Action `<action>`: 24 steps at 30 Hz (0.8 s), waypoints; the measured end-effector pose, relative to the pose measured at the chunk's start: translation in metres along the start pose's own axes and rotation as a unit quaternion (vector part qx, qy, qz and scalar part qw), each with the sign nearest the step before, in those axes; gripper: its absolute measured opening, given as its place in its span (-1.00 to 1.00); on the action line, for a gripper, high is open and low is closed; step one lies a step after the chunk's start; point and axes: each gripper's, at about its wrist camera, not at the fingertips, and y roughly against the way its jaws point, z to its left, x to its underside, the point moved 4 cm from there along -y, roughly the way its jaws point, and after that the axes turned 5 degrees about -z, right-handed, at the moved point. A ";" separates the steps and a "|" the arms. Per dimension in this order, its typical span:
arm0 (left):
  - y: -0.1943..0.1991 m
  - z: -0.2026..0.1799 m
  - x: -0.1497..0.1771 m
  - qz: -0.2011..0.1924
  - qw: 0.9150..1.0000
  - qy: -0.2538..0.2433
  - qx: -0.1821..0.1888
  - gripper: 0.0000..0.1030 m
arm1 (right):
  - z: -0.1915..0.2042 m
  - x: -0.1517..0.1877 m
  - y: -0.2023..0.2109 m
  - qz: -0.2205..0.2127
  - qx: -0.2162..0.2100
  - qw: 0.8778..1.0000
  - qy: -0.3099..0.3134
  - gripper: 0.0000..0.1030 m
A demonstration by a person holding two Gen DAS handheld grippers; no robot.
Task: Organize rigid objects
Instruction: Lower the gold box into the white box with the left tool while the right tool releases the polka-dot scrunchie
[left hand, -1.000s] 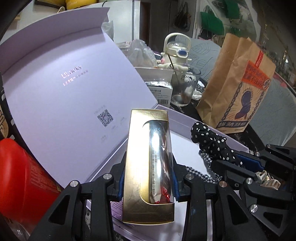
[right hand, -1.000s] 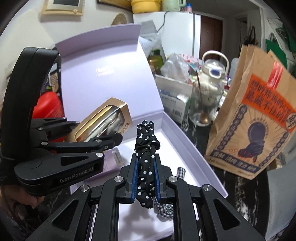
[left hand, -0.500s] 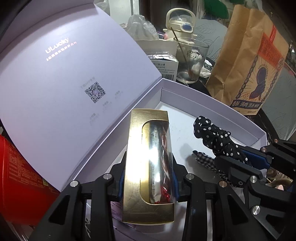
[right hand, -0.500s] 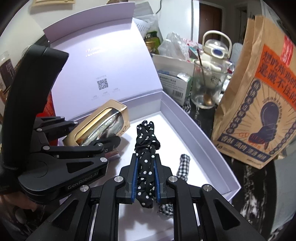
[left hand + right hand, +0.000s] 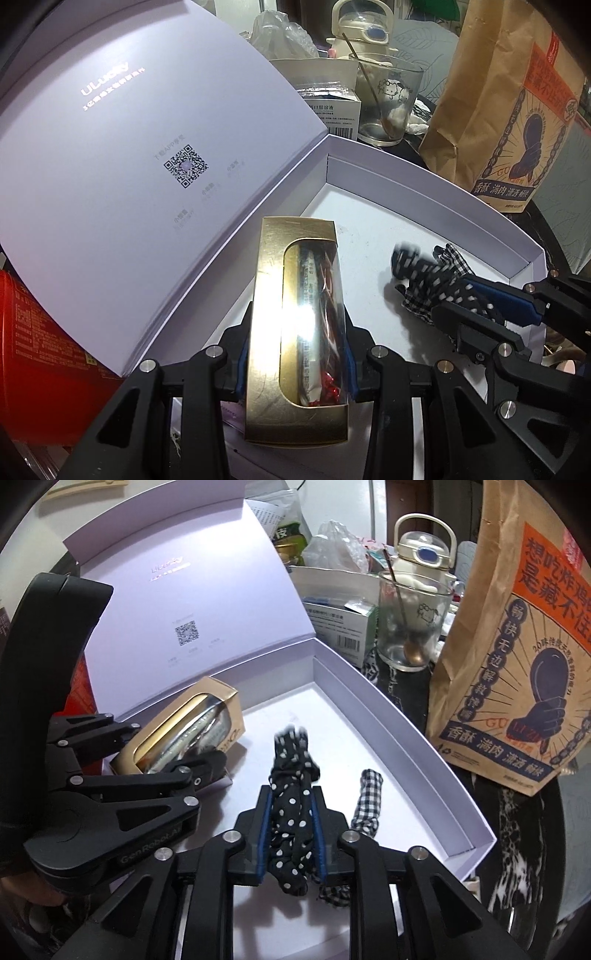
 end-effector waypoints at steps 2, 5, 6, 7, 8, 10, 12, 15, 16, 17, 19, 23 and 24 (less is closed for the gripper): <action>0.001 -0.002 0.000 0.004 1.000 -0.004 0.009 -0.27 | -0.001 0.000 0.002 0.001 0.005 1.000 -0.003 -0.39; 0.005 -0.002 -0.002 0.005 1.000 -0.004 0.009 -0.26 | -0.002 0.001 0.010 -0.004 0.004 1.000 -0.006 -0.33; 0.008 -0.003 -0.003 0.002 1.000 -0.005 0.008 -0.26 | -0.003 0.000 0.012 -0.004 0.004 1.000 -0.007 -0.30; 0.011 -0.002 -0.003 -0.002 1.000 -0.006 0.006 -0.26 | -0.003 0.000 0.015 -0.005 0.004 1.000 -0.008 -0.27; 0.015 -0.002 -0.004 -0.006 1.000 -0.007 0.005 -0.25 | -0.003 0.000 0.017 -0.007 0.005 1.000 -0.009 -0.24; 0.024 -0.001 -0.006 -0.019 1.000 -0.006 0.000 -0.20 | -0.005 -0.001 0.023 -0.011 0.007 1.000 -0.011 -0.24; 0.030 0.000 -0.007 -0.027 1.000 -0.007 -0.004 -0.16 | -0.006 -0.001 0.029 -0.014 0.009 1.000 -0.012 -0.24; 0.038 0.001 -0.008 -0.036 0.999 -0.009 -0.011 -0.16 | -0.006 -0.003 0.037 -0.022 0.016 1.000 -0.009 -0.22; 0.039 0.002 -0.009 -0.038 0.999 -0.008 -0.012 -0.16 | -0.006 -0.003 0.040 -0.024 0.018 1.000 -0.008 -0.20; 0.041 0.002 -0.009 -0.040 0.999 -0.008 -0.012 -0.16 | -0.005 -0.004 0.042 -0.026 0.019 0.999 -0.007 -0.17; 0.049 0.002 -0.010 -0.045 0.999 -0.008 -0.010 -0.16 | -0.004 -0.005 0.048 -0.030 0.021 0.999 -0.005 -0.16; 0.067 -0.002 -0.011 -0.061 0.998 -0.013 -0.010 -0.16 | -0.002 -0.006 0.060 -0.039 0.032 0.999 -0.001 -0.16; 0.074 -0.003 -0.012 -0.069 0.997 -0.014 -0.009 -0.16 | -0.001 -0.007 0.064 -0.043 0.033 0.999 -0.001 -0.16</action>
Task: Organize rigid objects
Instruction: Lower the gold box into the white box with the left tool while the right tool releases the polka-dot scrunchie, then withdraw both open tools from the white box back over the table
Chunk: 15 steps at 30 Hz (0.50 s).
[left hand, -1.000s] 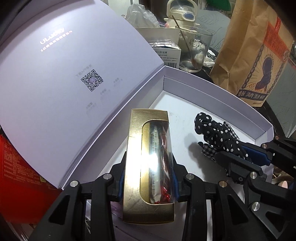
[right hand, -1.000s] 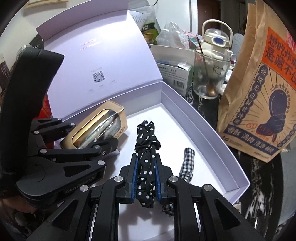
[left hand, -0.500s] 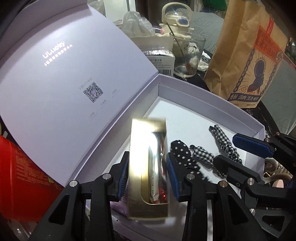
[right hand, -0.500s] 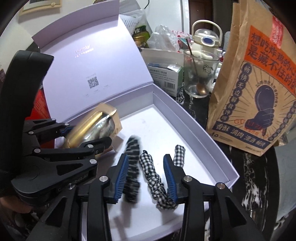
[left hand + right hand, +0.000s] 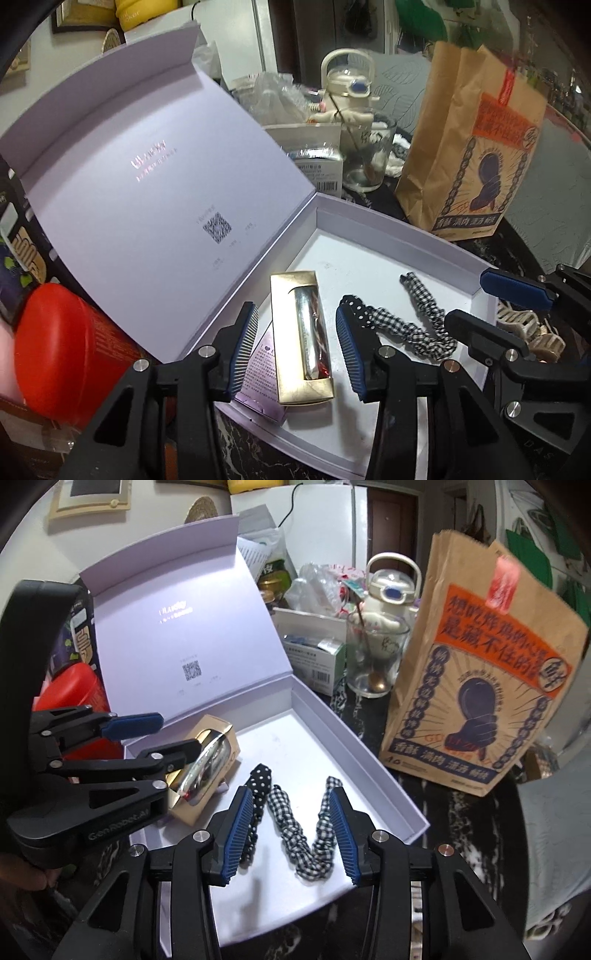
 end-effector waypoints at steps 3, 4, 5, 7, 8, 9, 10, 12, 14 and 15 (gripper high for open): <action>0.014 -0.003 -0.003 -0.015 1.000 -0.004 0.001 -0.16 | 0.001 -0.003 0.015 -0.013 0.003 1.000 0.001 -0.16; 0.019 -0.004 -0.004 -0.018 1.000 -0.006 0.004 -0.16 | 0.000 -0.003 0.019 -0.018 0.006 1.000 0.001 -0.16; 0.023 -0.005 -0.004 -0.020 1.000 -0.007 0.007 -0.16 | 0.000 -0.004 0.025 -0.023 0.007 1.000 0.001 -0.16; 0.035 -0.009 -0.005 -0.032 0.999 -0.011 0.016 -0.16 | -0.001 -0.007 0.035 -0.034 0.011 0.999 0.001 -0.16; 0.038 -0.010 -0.007 -0.036 0.999 -0.012 0.017 -0.16 | -0.001 -0.007 0.041 -0.039 0.013 0.999 0.001 -0.16; 0.045 -0.013 -0.007 -0.043 0.999 -0.016 0.018 -0.16 | -0.002 -0.008 0.048 -0.045 0.015 0.999 0.002 -0.13; 0.049 -0.014 -0.008 -0.048 0.999 -0.018 0.019 -0.15 | -0.002 -0.008 0.053 -0.049 0.017 0.999 0.003 -0.12; 0.060 -0.018 -0.008 -0.059 0.998 -0.025 0.023 -0.15 | -0.003 -0.008 0.064 -0.057 0.021 0.998 0.005 -0.11; 0.066 -0.022 -0.008 -0.064 0.997 -0.030 0.029 -0.15 | -0.005 -0.007 0.072 -0.061 0.024 0.998 0.004 -0.11; 0.069 -0.025 -0.008 -0.067 0.997 -0.033 0.035 -0.13 | -0.006 -0.005 0.077 -0.064 0.028 0.998 0.001 -0.11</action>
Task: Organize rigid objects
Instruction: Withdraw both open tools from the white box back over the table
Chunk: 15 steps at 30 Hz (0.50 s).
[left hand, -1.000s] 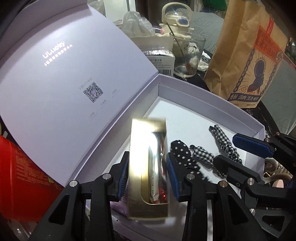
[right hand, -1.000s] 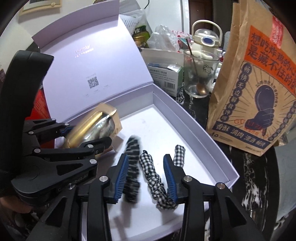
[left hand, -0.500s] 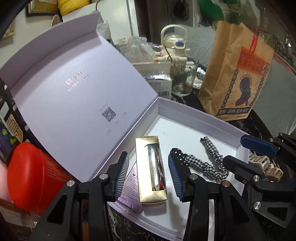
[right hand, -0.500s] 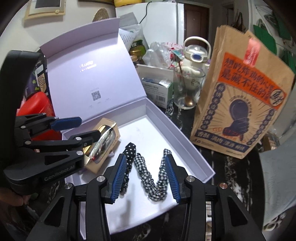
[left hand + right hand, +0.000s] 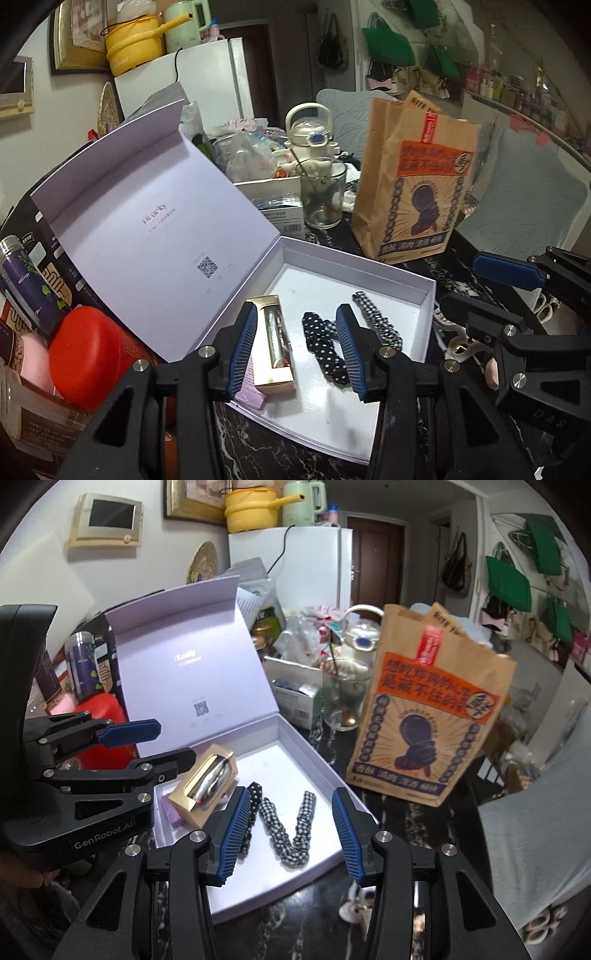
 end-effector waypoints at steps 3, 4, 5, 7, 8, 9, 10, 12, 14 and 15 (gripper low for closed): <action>0.004 -0.009 0.001 -0.002 1.000 -0.011 0.008 0.17 | -0.005 0.004 0.013 -0.007 0.017 1.000 -0.007 -0.11; 0.004 -0.012 0.001 -0.005 1.000 -0.013 0.012 0.23 | -0.007 0.005 0.017 -0.008 0.023 1.000 -0.009 -0.11; 0.006 -0.014 0.001 -0.008 1.000 -0.014 0.015 0.31 | -0.008 0.006 0.023 -0.010 0.030 0.999 -0.010 -0.10; 0.012 -0.021 0.001 -0.016 0.999 -0.019 0.024 0.37 | -0.012 0.009 0.032 -0.017 0.037 0.999 -0.014 -0.06; 0.013 -0.023 0.001 -0.017 0.999 -0.020 0.027 0.40 | -0.014 0.010 0.038 -0.021 0.043 0.999 -0.018 0.00; 0.016 -0.027 0.000 -0.019 0.999 -0.021 0.036 0.41 | -0.017 0.012 0.044 -0.024 0.050 0.998 -0.020 0.03; 0.018 -0.029 0.001 -0.020 0.999 -0.022 0.040 0.42 | -0.018 0.012 0.048 -0.027 0.054 0.998 -0.021 0.03; 0.024 -0.036 0.001 -0.022 0.998 -0.024 0.051 0.43 | -0.021 0.015 0.059 -0.033 0.060 0.997 -0.022 0.12; 0.028 -0.044 0.001 -0.026 0.997 -0.027 0.063 0.43 | -0.023 0.020 0.068 -0.037 0.066 0.997 -0.025 0.18; 0.031 -0.048 0.001 -0.029 0.997 -0.029 0.069 0.43 | -0.025 0.022 0.072 -0.038 0.071 0.996 -0.026 0.19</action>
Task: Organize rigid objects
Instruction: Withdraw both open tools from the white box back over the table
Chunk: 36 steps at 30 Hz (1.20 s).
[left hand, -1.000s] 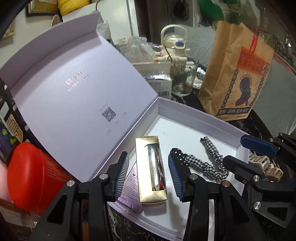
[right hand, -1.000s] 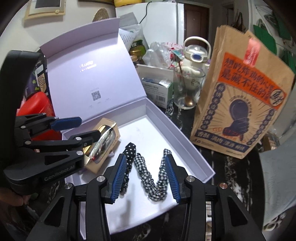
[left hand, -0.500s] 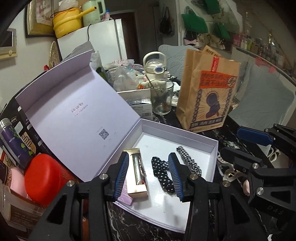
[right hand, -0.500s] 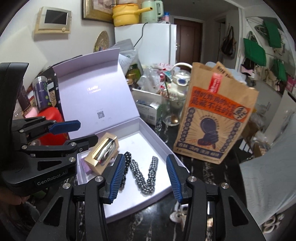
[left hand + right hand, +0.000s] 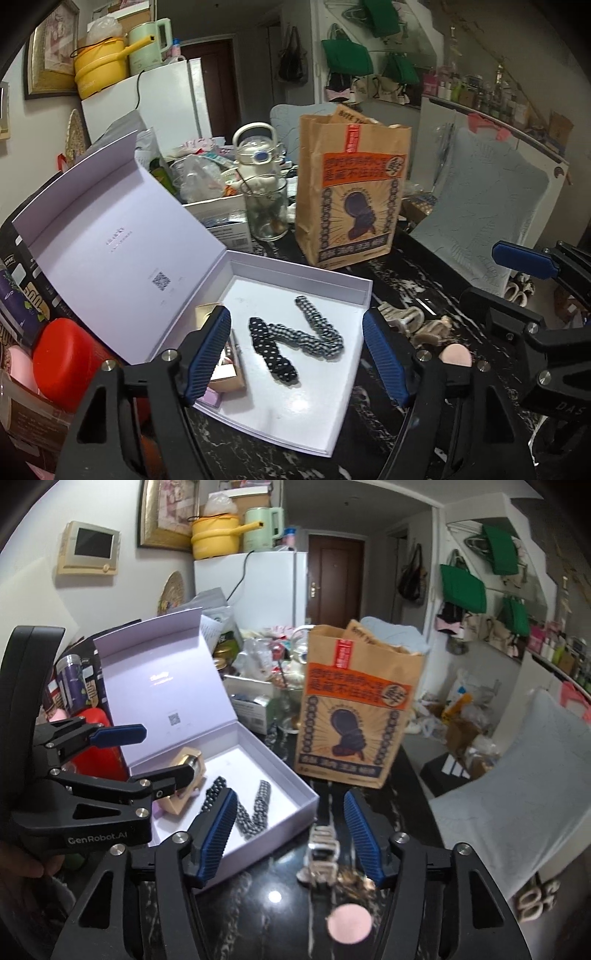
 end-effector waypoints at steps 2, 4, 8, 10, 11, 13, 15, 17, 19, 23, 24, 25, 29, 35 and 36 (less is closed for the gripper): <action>0.003 -0.008 0.001 -0.007 1.000 -0.006 0.014 0.43 | -0.005 0.004 0.007 -0.001 0.009 1.000 -0.003 0.20; 0.004 -0.018 0.003 -0.010 0.999 -0.013 0.029 0.44 | -0.010 0.009 0.015 -0.001 0.015 1.000 -0.009 0.24; 0.001 -0.034 0.009 -0.003 0.999 -0.019 0.047 0.44 | -0.021 0.018 0.029 -0.003 0.029 0.999 -0.019 0.29; 0.001 -0.040 0.013 -0.004 0.998 -0.018 0.060 0.44 | -0.027 0.024 0.035 -0.003 0.038 0.999 -0.025 0.29; 0.001 -0.043 0.015 -0.005 0.998 -0.017 0.067 0.44 | -0.030 0.027 0.038 -0.003 0.040 0.999 -0.028 0.29; 0.000 -0.048 0.019 -0.001 0.997 -0.016 0.073 0.44 | -0.036 0.033 0.042 -0.003 0.042 0.999 -0.034 0.31; -0.001 -0.054 0.024 0.003 0.997 -0.017 0.077 0.44 | -0.042 0.041 0.044 0.000 0.045 0.998 -0.042 0.31; -0.002 -0.060 0.027 0.003 0.997 -0.019 0.078 0.44 | -0.047 0.047 0.046 0.004 0.049 0.998 -0.047 0.32; -0.002 -0.068 0.030 -0.005 0.996 -0.021 0.083 0.44 | -0.054 0.055 0.048 0.007 0.054 0.997 -0.052 0.32; -0.006 -0.084 0.036 -0.005 0.995 -0.035 0.095 0.44 | -0.065 0.070 0.048 0.016 0.054 0.996 -0.065 0.32; -0.007 -0.088 0.037 -0.004 0.995 -0.038 0.096 0.44 | -0.068 0.073 0.048 0.018 0.051 0.996 -0.067 0.32; -0.009 -0.091 0.038 -0.003 0.994 -0.039 0.098 0.44 | -0.070 0.075 0.047 0.021 0.051 0.996 -0.070 0.32; -0.025 -0.105 0.047 0.022 0.993 -0.034 0.107 0.44 | -0.082 0.089 0.045 0.032 0.056 0.995 -0.077 0.32; -0.046 -0.115 0.054 0.043 0.992 -0.006 0.119 0.44 | -0.092 0.112 0.037 0.051 0.051 0.994 -0.083 0.32; -0.048 -0.117 0.054 0.044 0.992 -0.005 0.117 0.44 | -0.094 0.115 0.035 0.054 0.048 0.994 -0.086 0.32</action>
